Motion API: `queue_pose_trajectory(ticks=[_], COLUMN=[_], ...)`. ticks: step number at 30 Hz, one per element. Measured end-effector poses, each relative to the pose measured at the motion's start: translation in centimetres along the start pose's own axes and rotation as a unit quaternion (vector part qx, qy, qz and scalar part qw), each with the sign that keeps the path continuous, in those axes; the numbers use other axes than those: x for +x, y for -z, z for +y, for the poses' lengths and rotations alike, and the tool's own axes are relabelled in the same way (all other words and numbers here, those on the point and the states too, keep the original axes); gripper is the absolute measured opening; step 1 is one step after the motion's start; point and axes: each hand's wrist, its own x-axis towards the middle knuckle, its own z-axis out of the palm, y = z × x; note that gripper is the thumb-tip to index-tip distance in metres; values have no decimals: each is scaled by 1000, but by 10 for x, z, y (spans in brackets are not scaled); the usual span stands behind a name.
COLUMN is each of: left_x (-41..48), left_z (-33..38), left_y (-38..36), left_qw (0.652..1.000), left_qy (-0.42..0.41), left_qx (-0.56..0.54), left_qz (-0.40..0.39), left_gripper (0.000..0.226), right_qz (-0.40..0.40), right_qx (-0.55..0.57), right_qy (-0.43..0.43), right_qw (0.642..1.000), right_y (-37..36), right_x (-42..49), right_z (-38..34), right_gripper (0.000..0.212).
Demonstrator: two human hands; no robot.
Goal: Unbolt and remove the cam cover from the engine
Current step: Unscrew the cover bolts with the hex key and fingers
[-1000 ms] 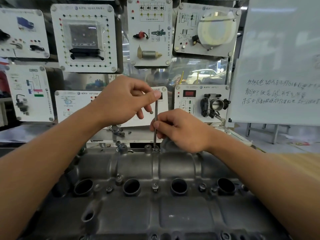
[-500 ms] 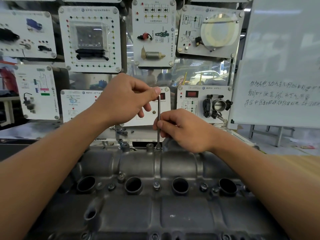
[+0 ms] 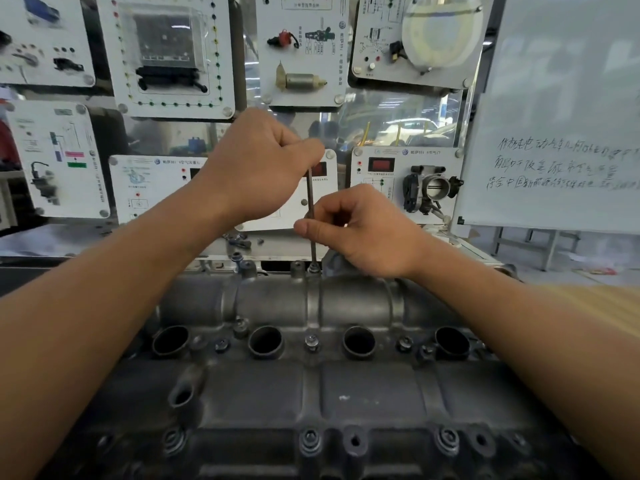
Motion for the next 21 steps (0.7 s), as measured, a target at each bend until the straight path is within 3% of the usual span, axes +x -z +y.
queue_pose_trajectory(ticks=[4,10,17,21], left_x=[3,6,6,5], left_z=[-4,-7,-11,-12], left_y=[3,15,35,35], left_qw=[998,991,982,986], left_qy=[50,100,64,29], left_qx=[-22,-71,-118,-99], left_qz=[-19,-55,-133,-132], left_gripper=[44,49,36,32], right_qz=[48,56,39,26], right_qx=[25,24,10,11], right_qy=[-11,-17,2,10], right_qw=[998,998,999,1000], right_y=[-1,0,1,0], right_x=[0,0,0,1], right_z=[3,4,5,5], right_gripper=[27,24,24,31])
